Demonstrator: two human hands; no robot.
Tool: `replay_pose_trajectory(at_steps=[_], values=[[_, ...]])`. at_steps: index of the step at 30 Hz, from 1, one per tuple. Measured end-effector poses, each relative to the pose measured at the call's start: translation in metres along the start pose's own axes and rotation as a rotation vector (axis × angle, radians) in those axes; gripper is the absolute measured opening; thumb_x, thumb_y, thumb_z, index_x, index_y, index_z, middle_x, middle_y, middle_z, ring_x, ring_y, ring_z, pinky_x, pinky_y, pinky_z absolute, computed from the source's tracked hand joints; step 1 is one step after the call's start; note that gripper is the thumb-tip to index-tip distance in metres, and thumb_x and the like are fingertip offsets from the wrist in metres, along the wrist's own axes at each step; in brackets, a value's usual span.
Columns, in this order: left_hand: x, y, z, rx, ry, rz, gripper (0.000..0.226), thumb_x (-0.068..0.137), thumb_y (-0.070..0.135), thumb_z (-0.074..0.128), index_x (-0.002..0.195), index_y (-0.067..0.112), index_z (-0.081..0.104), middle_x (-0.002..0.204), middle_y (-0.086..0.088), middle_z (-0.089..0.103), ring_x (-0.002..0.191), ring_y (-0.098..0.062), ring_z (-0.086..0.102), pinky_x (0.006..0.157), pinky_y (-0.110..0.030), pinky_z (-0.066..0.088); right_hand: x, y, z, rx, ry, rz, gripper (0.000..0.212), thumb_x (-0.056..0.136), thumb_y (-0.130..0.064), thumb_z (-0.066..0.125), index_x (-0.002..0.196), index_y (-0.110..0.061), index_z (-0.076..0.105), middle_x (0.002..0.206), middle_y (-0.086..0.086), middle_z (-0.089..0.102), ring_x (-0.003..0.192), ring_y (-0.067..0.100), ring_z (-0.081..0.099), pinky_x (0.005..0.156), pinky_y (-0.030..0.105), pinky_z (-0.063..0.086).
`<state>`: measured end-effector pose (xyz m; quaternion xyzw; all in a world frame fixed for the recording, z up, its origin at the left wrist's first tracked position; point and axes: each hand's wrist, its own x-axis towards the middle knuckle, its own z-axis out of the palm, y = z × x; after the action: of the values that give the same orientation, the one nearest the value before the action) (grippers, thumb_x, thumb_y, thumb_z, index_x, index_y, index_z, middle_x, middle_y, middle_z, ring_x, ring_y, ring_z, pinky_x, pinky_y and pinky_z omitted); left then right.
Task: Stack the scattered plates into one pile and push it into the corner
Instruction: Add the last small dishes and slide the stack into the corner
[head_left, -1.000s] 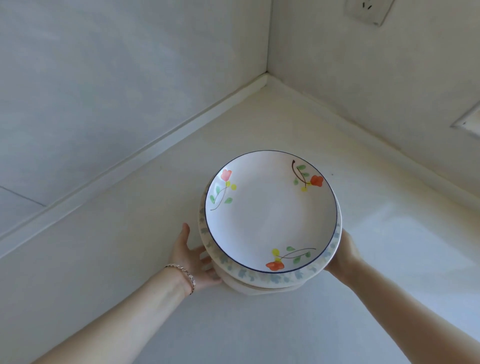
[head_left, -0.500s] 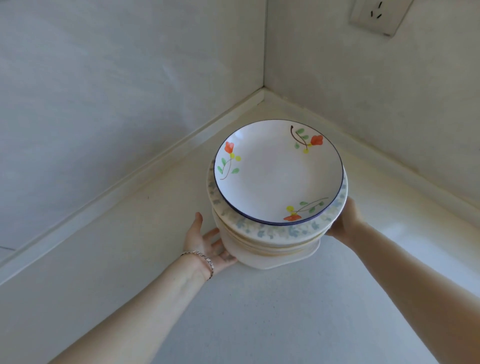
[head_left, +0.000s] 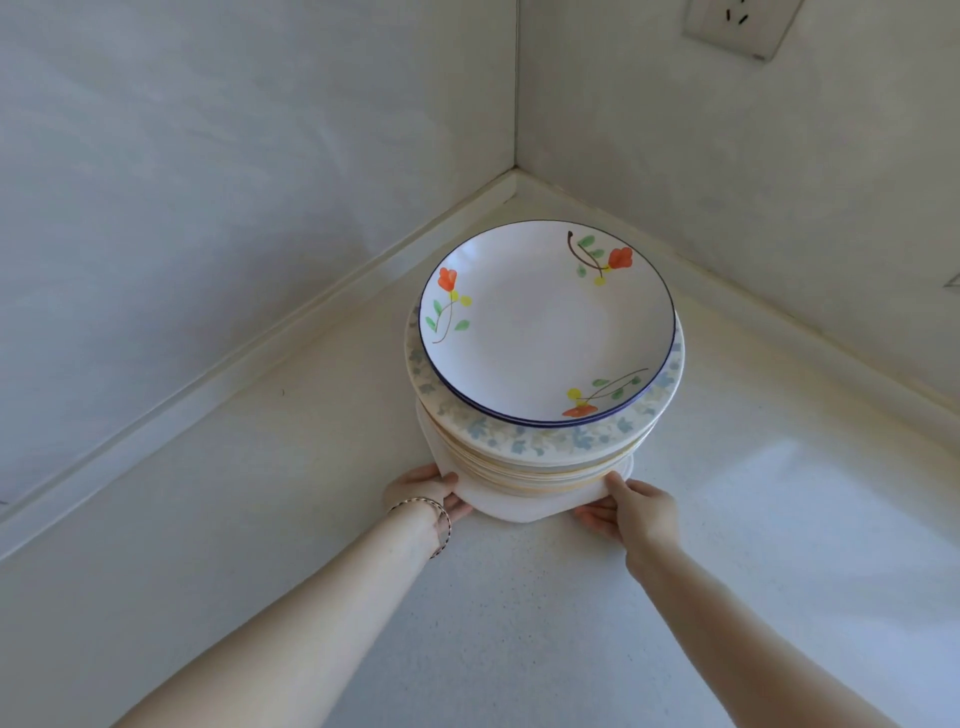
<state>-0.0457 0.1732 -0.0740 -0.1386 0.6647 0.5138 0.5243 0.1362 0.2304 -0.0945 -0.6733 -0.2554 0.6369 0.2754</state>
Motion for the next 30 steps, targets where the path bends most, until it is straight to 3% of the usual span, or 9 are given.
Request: replay_pose_trajectory(at_steps=[3, 6, 11, 17, 20, 22, 24, 27, 30], values=[[-0.002, -0.006, 0.006, 0.026, 0.080, 0.109, 0.031, 0.086, -0.018, 0.048, 0.116, -0.013, 0.054, 0.121, -0.034, 0.057, 0.101, -0.044, 0.059, 0.083, -0.046, 0.049, 0.006, -0.004, 0.001, 0.009, 0.024, 0.012, 0.026, 0.095, -0.008, 0.047, 0.072, -0.001, 0.057, 0.068, 0.019, 0.061, 0.049, 0.023, 0.063, 0.041, 0.023, 0.054], [0.001, -0.007, 0.017, -0.025, 0.119, 0.157, 0.033, 0.084, -0.019, 0.048, 0.115, -0.012, 0.056, 0.105, -0.027, 0.060, 0.096, -0.039, 0.059, 0.079, -0.043, 0.048, 0.013, -0.012, 0.006, 0.007, 0.047, -0.014, 0.026, 0.094, -0.007, 0.048, 0.071, -0.001, 0.057, 0.069, 0.018, 0.061, 0.056, 0.027, 0.063, 0.044, 0.025, 0.055], [0.015, 0.007, 0.038, -0.107, 0.108, 0.178, 0.034, 0.083, -0.020, 0.047, 0.114, -0.011, 0.058, 0.098, -0.021, 0.058, 0.089, -0.033, 0.057, 0.077, -0.043, 0.048, 0.037, -0.036, 0.018, 0.029, 0.047, -0.025, 0.027, 0.094, -0.007, 0.049, 0.069, 0.000, 0.055, 0.070, 0.019, 0.059, 0.058, 0.029, 0.061, 0.038, 0.025, 0.054], [0.043, 0.029, 0.066, -0.186, 0.082, 0.218, 0.032, 0.083, -0.020, 0.048, 0.112, -0.012, 0.057, 0.072, -0.010, 0.055, 0.086, -0.031, 0.054, 0.079, -0.044, 0.049, 0.071, -0.075, 0.033, -0.006, 0.009, -0.018, 0.017, 0.094, -0.004, 0.048, 0.082, 0.006, 0.056, 0.069, 0.019, 0.058, 0.055, 0.028, 0.059, 0.032, 0.022, 0.049], [0.059, 0.036, 0.077, -0.212, 0.053, 0.212, 0.020, 0.083, -0.022, 0.047, 0.093, -0.009, 0.059, 0.081, -0.017, 0.058, 0.075, -0.034, 0.058, 0.068, -0.044, 0.056, 0.093, -0.096, 0.041, -0.048, 0.030, -0.026, 0.010, 0.093, -0.005, 0.051, 0.092, 0.004, 0.055, 0.068, 0.018, 0.056, 0.042, 0.026, 0.060, 0.029, 0.023, 0.047], [0.069, 0.041, 0.086, -0.241, 0.055, 0.196, 0.024, 0.082, -0.023, 0.048, 0.073, -0.002, 0.053, 0.085, -0.021, 0.058, 0.063, -0.030, 0.057, 0.056, -0.042, 0.058, 0.110, -0.110, 0.046, -0.076, 0.045, -0.034, 0.012, 0.092, -0.004, 0.053, 0.083, 0.004, 0.055, 0.065, 0.018, 0.056, 0.026, 0.017, 0.055, 0.026, 0.022, 0.044], [0.078, 0.045, 0.097, -0.274, 0.069, 0.184, 0.028, 0.081, -0.025, 0.048, 0.070, 0.001, 0.050, 0.092, -0.026, 0.058, 0.062, -0.027, 0.057, 0.044, -0.038, 0.055, 0.125, -0.122, 0.051, -0.090, 0.048, -0.045, 0.020, 0.091, -0.003, 0.052, 0.072, 0.002, 0.051, 0.050, 0.017, 0.058, 0.021, 0.013, 0.051, 0.024, 0.021, 0.041], [0.088, 0.054, 0.112, -0.285, 0.065, 0.165, 0.027, 0.080, -0.025, 0.049, 0.070, 0.000, 0.048, 0.097, -0.030, 0.057, 0.061, -0.028, 0.056, 0.034, -0.033, 0.051, 0.145, -0.139, 0.058, -0.103, 0.056, -0.047, 0.018, 0.091, -0.002, 0.052, 0.074, 0.004, 0.053, 0.029, 0.009, 0.053, 0.021, 0.016, 0.051, 0.023, 0.019, 0.038], [0.099, 0.061, 0.123, -0.261, 0.081, 0.166, 0.029, 0.079, -0.025, 0.051, 0.068, 0.002, 0.047, 0.095, -0.029, 0.057, 0.064, -0.031, 0.056, 0.034, -0.034, 0.051, 0.161, -0.154, 0.065, -0.080, 0.044, -0.047, 0.012, 0.092, -0.005, 0.054, 0.089, 0.007, 0.054, 0.052, 0.017, 0.058, 0.041, 0.027, 0.058, 0.024, 0.022, 0.040]])
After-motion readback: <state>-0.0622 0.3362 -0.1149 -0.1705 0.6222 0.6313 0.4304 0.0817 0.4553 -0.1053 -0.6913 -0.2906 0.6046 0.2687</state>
